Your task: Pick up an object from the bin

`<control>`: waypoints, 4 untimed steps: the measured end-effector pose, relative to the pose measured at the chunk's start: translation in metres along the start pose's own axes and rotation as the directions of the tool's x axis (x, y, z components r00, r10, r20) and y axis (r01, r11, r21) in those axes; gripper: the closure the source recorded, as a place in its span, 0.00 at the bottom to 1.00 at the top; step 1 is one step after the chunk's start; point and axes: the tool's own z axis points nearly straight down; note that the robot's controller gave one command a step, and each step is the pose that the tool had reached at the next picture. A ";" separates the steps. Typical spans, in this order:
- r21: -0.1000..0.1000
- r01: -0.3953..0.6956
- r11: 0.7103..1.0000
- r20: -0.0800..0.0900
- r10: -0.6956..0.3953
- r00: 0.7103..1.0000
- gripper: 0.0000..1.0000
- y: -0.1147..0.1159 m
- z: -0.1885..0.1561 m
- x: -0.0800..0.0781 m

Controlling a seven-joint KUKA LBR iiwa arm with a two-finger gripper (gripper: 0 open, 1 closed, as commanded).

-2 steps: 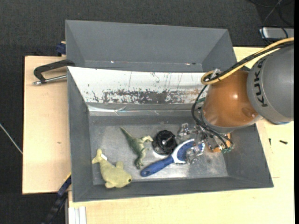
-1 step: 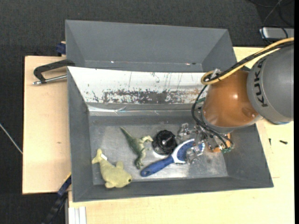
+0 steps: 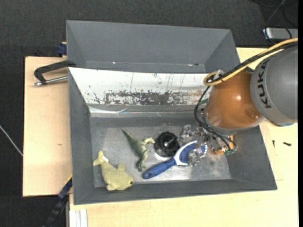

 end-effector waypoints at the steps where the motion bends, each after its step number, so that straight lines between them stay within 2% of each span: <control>1: 0.000 0.000 1.000 0.000 0.000 1.000 1.00 0.000 0.000 0.000; 4: 0.000 0.000 1.000 0.000 0.000 1.000 1.00 0.000 0.000 0.000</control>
Offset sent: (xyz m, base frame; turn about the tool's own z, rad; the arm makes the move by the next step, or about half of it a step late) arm 0.0303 0.0013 0.1401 0.1181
